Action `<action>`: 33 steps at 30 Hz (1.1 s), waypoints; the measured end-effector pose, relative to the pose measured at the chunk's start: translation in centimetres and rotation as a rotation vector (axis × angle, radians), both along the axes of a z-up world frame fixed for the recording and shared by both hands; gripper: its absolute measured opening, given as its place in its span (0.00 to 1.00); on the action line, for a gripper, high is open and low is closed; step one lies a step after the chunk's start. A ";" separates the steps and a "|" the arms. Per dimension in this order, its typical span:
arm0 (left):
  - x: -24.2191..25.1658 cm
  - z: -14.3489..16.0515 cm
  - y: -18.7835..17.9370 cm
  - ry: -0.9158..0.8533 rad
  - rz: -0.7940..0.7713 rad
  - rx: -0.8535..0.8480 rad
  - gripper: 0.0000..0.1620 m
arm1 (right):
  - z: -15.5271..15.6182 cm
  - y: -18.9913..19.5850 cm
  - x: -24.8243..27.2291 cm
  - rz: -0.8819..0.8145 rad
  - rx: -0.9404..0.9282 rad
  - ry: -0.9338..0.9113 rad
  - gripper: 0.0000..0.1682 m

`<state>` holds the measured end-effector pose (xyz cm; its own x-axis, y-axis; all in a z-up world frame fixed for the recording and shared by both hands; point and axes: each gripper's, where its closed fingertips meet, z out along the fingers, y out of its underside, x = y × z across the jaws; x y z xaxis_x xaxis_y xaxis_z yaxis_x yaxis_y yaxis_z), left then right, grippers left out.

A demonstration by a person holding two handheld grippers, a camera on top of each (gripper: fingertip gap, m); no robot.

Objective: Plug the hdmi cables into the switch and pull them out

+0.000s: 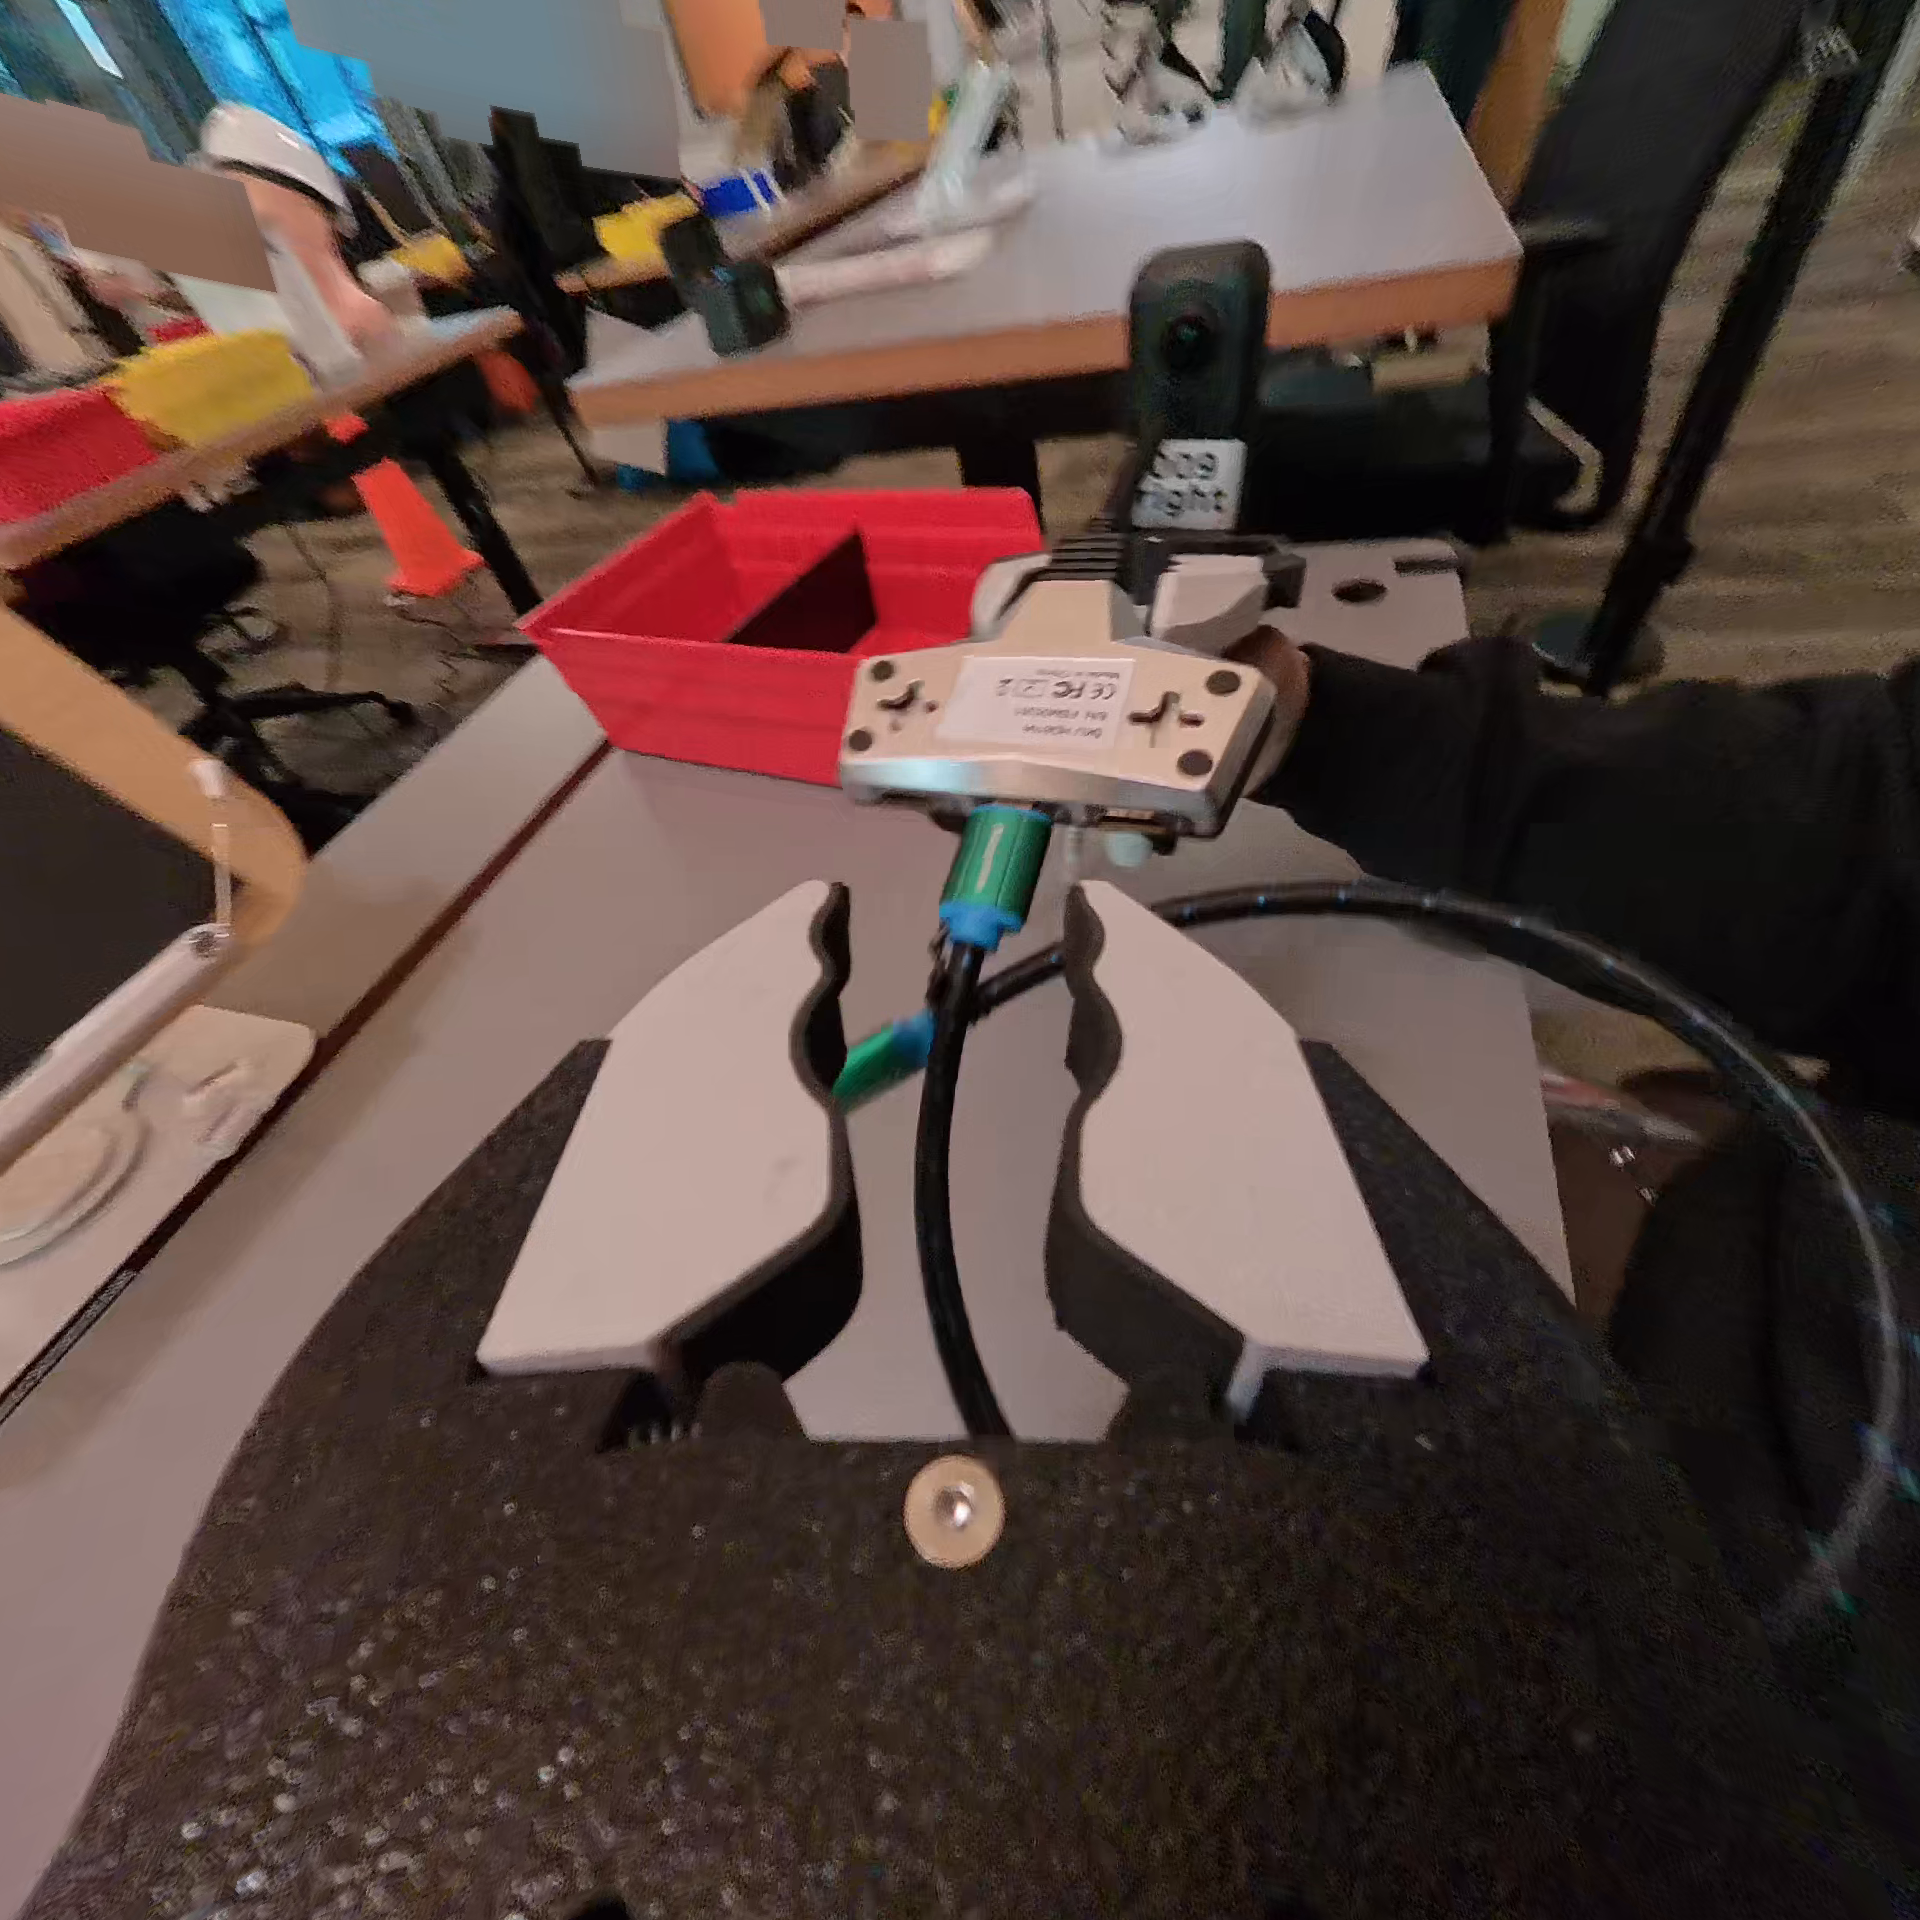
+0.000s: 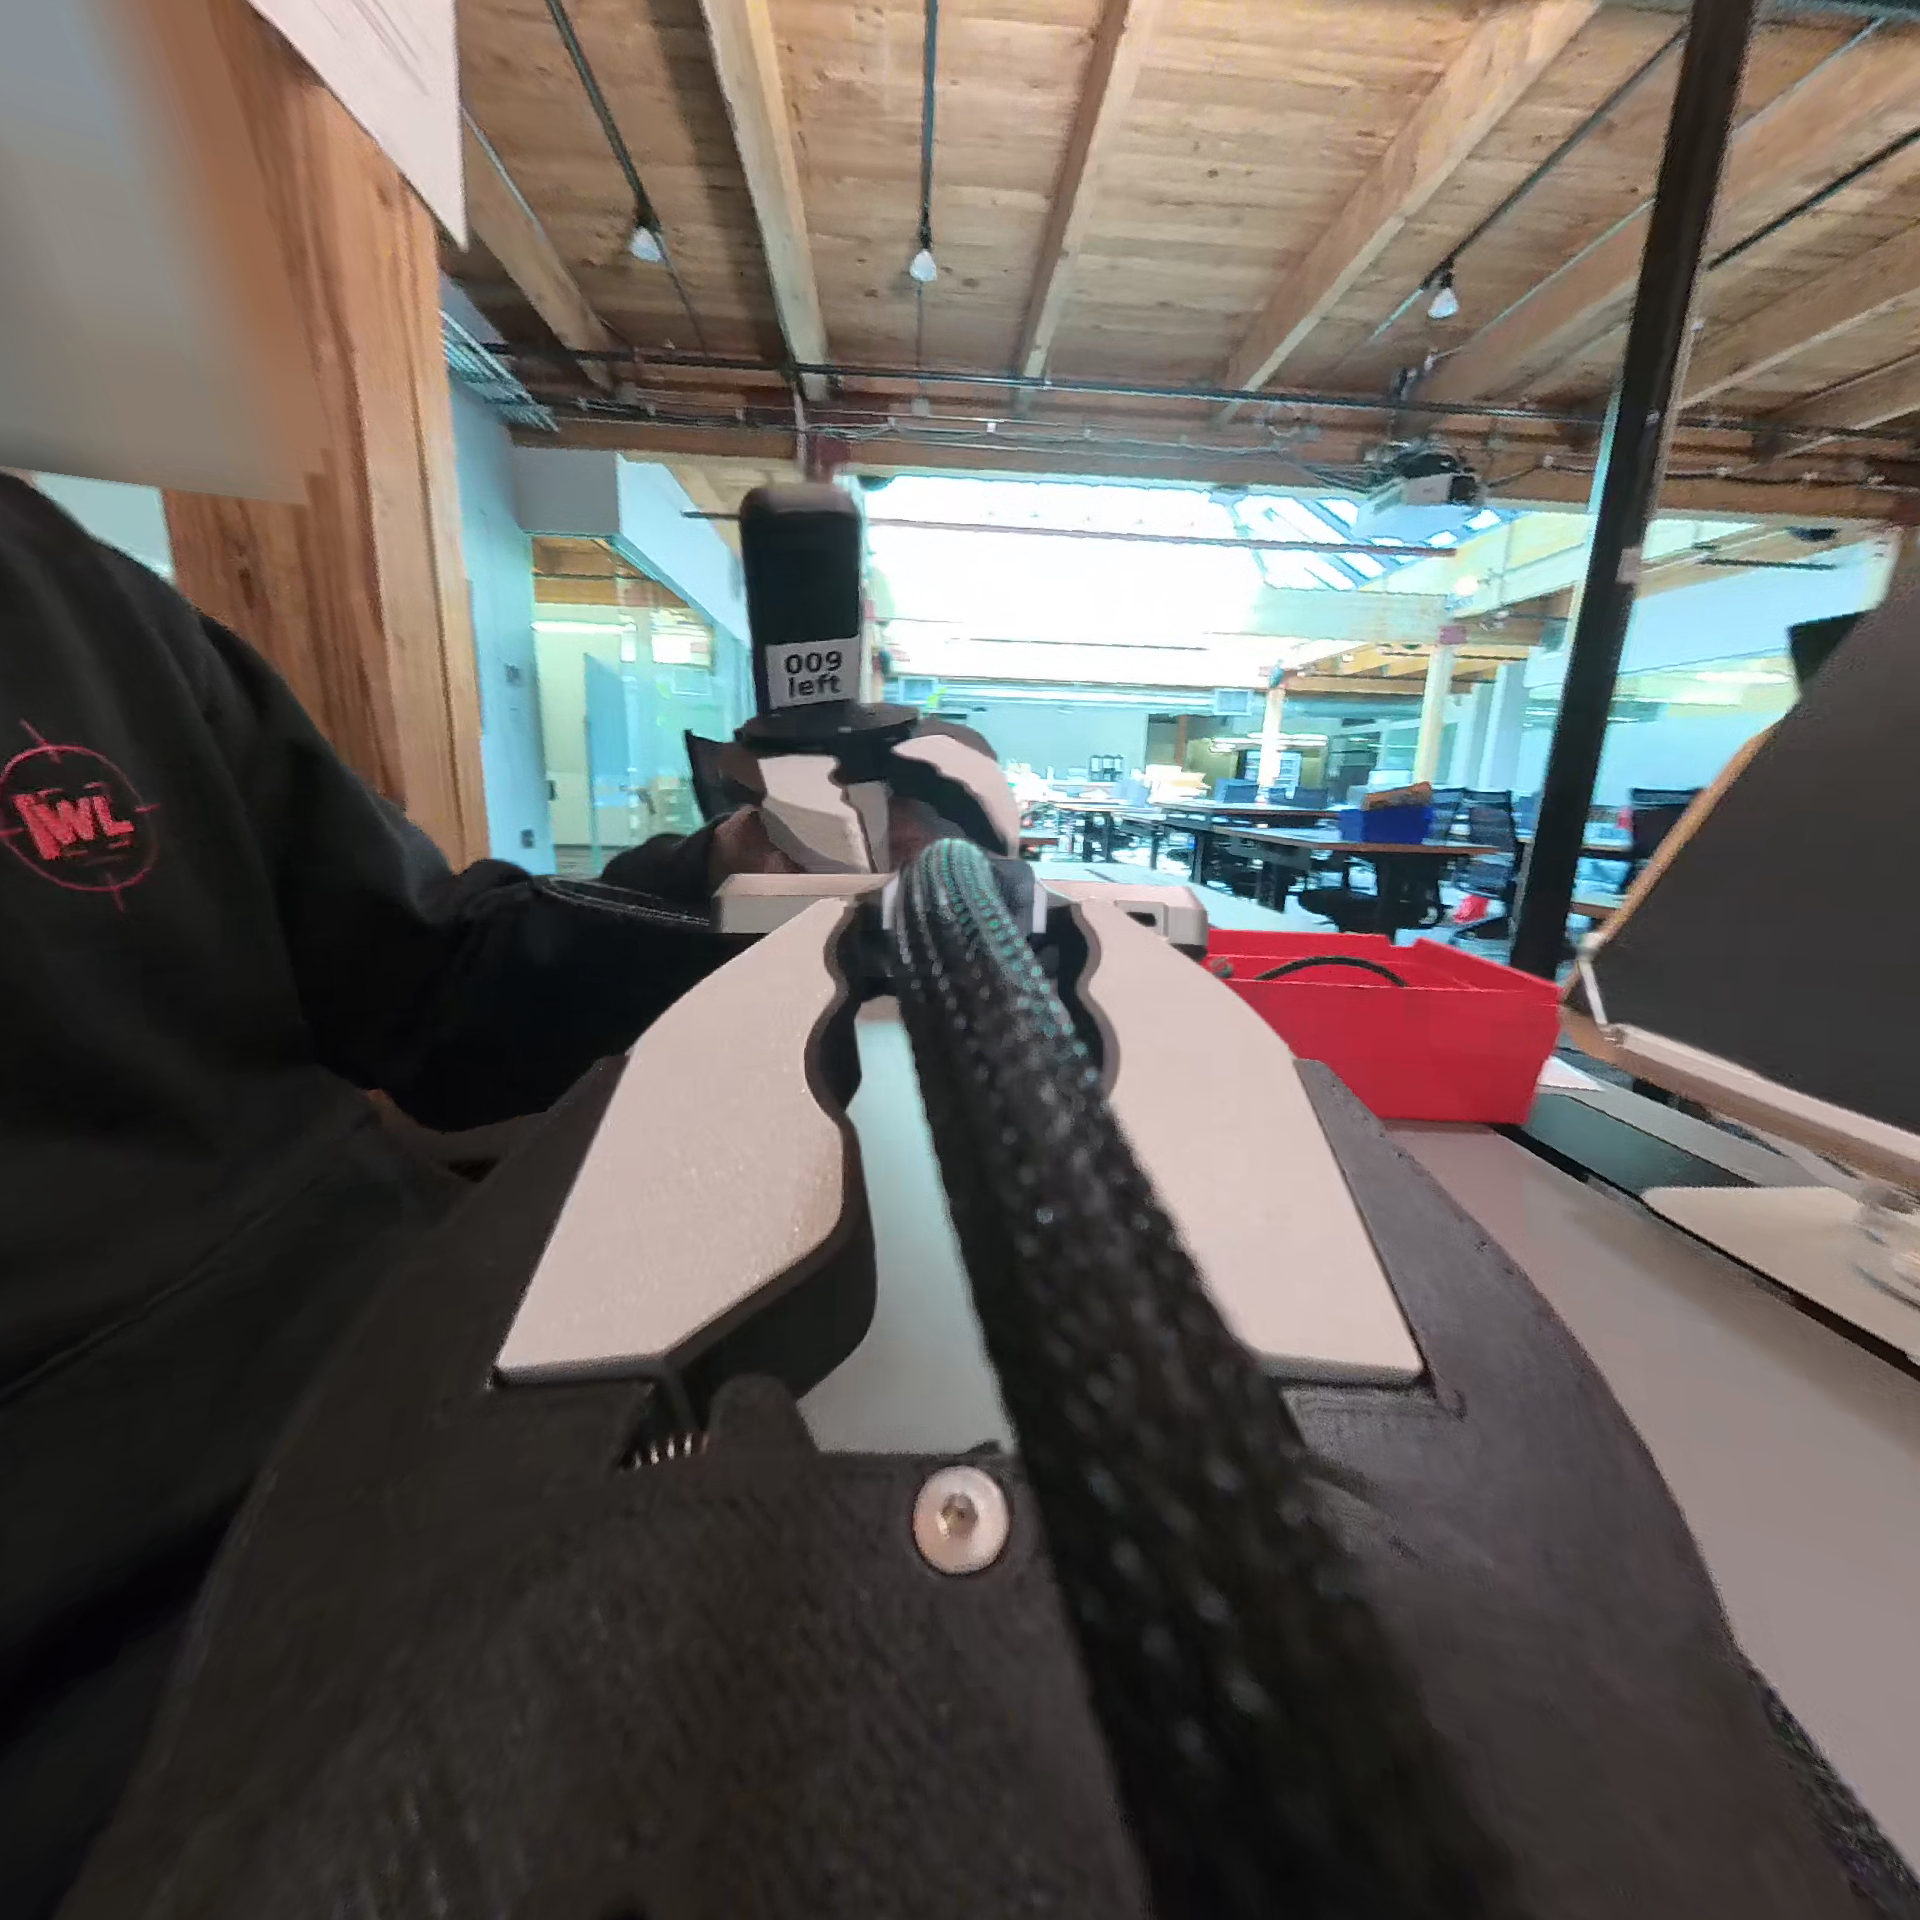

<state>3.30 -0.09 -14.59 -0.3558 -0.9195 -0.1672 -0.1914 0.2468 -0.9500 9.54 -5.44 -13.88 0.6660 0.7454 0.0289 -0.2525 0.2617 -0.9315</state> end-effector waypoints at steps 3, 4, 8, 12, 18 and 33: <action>-0.8 1.9 2.1 -0.104 0.096 -0.044 0.29 | 1.3 -1.2 2.9 -0.081 0.008 0.030 0.22; -1.1 2.5 2.7 -0.147 0.127 -0.068 0.29 | 1.6 -1.7 3.8 -0.105 0.010 0.029 0.22; -1.9 5.2 5.3 -0.380 0.271 -0.148 0.32 | 2.2 -2.1 4.1 -0.183 -0.037 -0.121 0.21; -3.8 9.4 7.9 -0.692 0.433 -0.189 0.22 | 1.5 -1.9 4.6 -0.232 -0.079 -0.207 0.22; -1.2 5.6 8.0 -0.445 0.307 -0.245 0.29 | 3.0 -2.8 7.7 -0.315 -0.027 -0.178 0.21; 0.0 -3.3 9.4 -0.170 0.295 -0.166 0.30 | 12.7 -1.8 28.0 -0.395 -0.018 0.317 0.21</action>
<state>3.31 9.33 -17.91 -0.0513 -0.9978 -0.0411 -0.0678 0.0445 -0.9967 37.58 -7.27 -1.23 0.8711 0.4334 -0.2309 -0.4087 0.3789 -0.8303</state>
